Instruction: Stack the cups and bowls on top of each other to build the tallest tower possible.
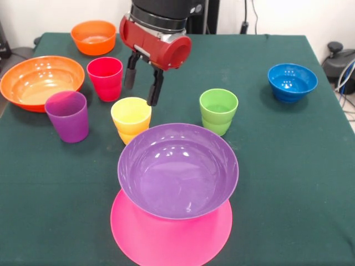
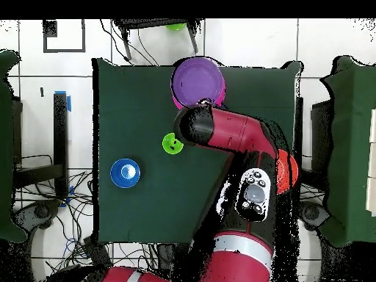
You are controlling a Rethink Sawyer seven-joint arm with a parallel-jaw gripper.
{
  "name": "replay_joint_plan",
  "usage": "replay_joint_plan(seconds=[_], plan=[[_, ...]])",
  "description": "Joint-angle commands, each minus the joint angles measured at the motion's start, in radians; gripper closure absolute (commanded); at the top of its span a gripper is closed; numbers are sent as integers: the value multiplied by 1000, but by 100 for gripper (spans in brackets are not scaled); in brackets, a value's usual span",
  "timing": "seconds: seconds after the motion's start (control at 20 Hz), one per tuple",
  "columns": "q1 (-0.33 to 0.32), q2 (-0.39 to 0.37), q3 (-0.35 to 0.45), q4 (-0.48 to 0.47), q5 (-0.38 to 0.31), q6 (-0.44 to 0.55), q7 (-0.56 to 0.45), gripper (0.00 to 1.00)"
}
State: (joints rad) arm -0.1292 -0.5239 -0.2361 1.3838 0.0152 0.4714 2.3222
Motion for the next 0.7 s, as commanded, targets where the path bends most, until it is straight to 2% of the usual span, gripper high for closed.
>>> replay_joint_plan(seconds=[0.05, 0.35, 0.7], plan=[[-47, 30, 158, 59, -101, 1, -147, 0], [-90, 19, 186, 103, -145, -34, -152, 0], [-136, 42, 224, 112, -206, -70, -150, 0]])
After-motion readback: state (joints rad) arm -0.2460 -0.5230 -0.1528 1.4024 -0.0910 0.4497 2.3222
